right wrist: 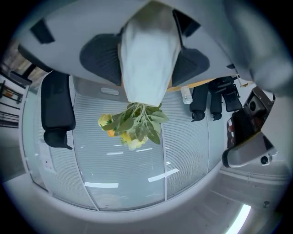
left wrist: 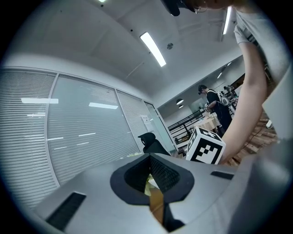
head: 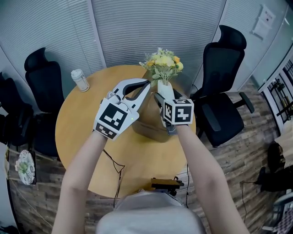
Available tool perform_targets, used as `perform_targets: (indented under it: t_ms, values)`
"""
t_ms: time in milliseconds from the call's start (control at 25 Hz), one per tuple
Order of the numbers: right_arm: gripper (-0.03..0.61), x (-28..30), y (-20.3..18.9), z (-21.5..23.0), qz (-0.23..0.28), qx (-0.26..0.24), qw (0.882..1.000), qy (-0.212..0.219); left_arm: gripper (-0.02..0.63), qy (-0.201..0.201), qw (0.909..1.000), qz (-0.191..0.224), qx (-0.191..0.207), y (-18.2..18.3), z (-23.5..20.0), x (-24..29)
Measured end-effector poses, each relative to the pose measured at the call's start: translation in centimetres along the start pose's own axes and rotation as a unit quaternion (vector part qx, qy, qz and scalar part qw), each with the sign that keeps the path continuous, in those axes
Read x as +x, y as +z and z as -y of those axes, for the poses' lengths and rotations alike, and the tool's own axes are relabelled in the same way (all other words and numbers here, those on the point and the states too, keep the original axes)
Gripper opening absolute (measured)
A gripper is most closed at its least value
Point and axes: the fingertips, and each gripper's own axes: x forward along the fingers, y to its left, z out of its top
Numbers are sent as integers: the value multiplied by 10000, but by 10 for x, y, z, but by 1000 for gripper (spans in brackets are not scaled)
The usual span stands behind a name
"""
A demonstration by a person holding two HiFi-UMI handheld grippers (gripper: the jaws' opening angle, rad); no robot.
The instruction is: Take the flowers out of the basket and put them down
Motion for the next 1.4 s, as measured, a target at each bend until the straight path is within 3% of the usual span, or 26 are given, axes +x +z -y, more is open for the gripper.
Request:
perform_targets:
  t_ms: [760,1240,1400]
  values:
    - [362,-39,46,-47,1061,-337,9935,238,3,798,9951,278,-520,5,-10,-48]
    - [362,-53,74,-94,1777,-209,9815,677,3,874,9935,200,-698,-1,-21,-86]
    - [362,-57,73,-110,1913,-182,9771,911,3,1003,9904,223,-930,-7,-24,-98]
